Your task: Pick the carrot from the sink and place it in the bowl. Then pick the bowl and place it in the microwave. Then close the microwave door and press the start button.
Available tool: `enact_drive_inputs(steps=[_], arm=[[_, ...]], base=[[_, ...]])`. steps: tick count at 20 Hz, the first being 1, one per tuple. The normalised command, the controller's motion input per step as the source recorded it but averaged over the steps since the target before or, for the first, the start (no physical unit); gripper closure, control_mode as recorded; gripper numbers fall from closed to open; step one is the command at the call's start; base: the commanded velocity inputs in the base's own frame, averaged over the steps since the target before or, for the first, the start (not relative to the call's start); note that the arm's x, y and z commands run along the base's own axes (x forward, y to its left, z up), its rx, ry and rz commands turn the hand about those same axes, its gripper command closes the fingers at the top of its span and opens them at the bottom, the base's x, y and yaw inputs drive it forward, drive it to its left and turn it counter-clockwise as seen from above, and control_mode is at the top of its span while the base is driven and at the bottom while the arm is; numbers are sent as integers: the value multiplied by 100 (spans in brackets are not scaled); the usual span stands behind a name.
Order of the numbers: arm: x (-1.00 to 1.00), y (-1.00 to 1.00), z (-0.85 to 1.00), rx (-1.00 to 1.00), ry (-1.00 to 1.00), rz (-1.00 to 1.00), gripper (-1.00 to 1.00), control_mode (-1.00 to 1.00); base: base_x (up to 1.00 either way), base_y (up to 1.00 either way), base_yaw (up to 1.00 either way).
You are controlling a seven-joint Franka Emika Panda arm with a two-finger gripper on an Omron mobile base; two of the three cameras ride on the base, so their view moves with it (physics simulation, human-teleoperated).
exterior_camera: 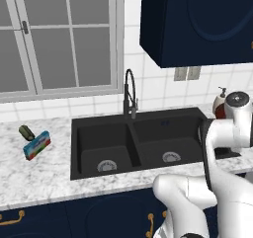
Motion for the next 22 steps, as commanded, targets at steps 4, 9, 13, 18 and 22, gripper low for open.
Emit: enact_drive_inputs(steps=[4,9,13,18,22], arm=[[-24,84,100,4,24,17,100,-100],[-25,76,100,11,15,19,100,-100],[-34,76,100,17,2,20,100,-100],[-28,84,100,13,-10,14,100,-100],[-18,40,85,14,-9,2,100,-100]], base=[[0,0,0],[0,0,0],[0,0,0],[0,0,0],[0,0,0]])
